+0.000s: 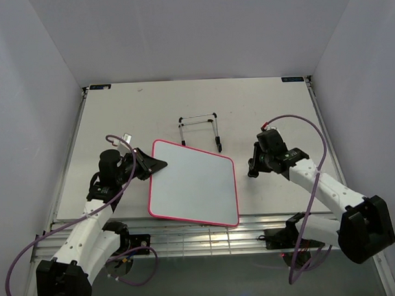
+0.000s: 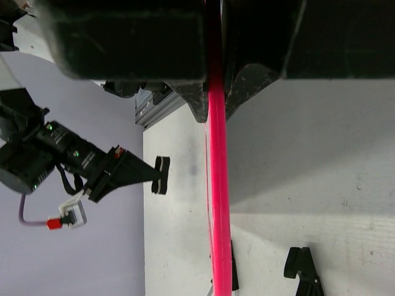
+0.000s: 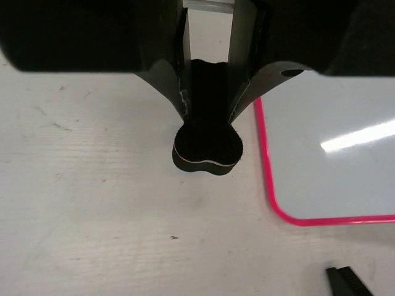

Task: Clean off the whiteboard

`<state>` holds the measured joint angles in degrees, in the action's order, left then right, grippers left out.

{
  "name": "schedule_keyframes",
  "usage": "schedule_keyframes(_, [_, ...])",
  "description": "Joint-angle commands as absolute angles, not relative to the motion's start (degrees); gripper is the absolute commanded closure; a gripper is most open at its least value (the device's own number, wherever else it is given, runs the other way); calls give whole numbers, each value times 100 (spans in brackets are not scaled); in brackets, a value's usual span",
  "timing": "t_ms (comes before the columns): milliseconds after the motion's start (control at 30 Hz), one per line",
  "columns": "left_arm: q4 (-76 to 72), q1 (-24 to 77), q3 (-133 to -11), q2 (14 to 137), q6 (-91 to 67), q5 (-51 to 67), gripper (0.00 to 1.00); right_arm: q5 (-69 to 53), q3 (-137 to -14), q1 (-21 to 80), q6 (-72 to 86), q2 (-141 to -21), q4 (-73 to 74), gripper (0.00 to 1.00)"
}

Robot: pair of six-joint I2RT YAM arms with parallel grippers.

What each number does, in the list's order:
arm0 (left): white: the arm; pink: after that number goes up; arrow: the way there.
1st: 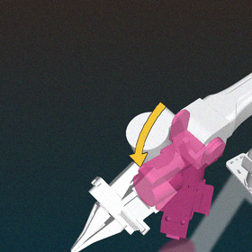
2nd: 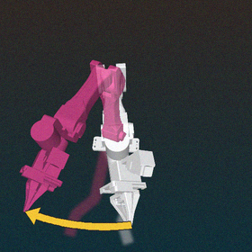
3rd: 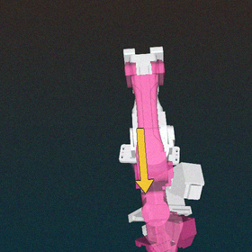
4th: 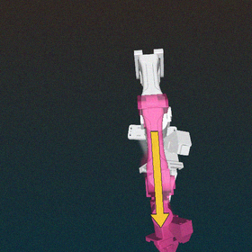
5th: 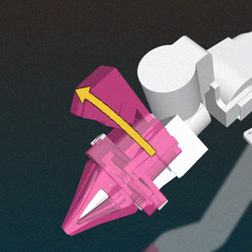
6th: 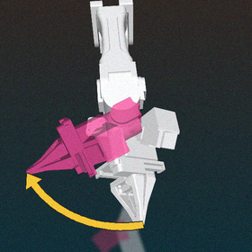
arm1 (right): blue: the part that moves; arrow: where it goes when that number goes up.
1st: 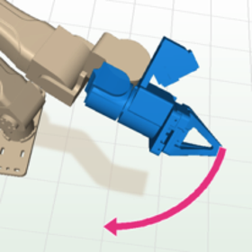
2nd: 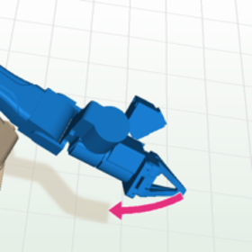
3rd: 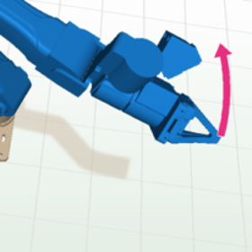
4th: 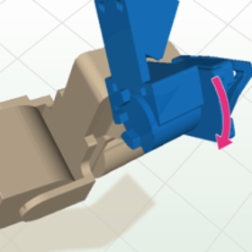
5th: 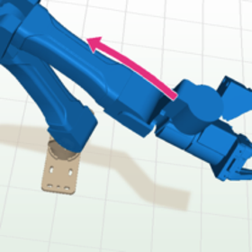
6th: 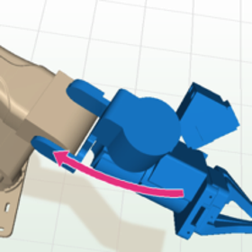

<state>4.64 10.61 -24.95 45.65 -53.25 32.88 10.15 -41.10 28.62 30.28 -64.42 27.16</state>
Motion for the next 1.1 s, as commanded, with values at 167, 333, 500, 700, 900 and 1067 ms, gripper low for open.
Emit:
schedule_keyframes(167, [-175, 1072, -2909, 4333, -5703, 4042, 100, 871, -4763, 1882, 1916, -7698, 3076, 89])
schedule_keyframes(333, [-457, 1072, -3075, 4280, -5950, 4359, 100, 624, -4869, 1609, 1723, -8340, 2892, 74])
schedule_keyframes(500, [-325, 1072, -3313, 4201, -5959, 4307, 100, 650, -4869, 1600, 1749, -8262, 2900, 45])
schedule_keyframes(700, [-308, 1072, -3489, 4263, -5898, 4184, 100, 755, -4939, 1529, 1723, -7814, 3128, 38])
schedule_keyframes(900, [-211, 1072, -3858, 4517, -5757, 3965, 100, 888, -5019, 1433, 1653, -7330, 3261, 35])
schedule_keyframes(1067, [-526, 1072, -4034, 4701, -5809, 3709, 100, 660, -5001, 1424, 1600, -7209, 3357, 36])
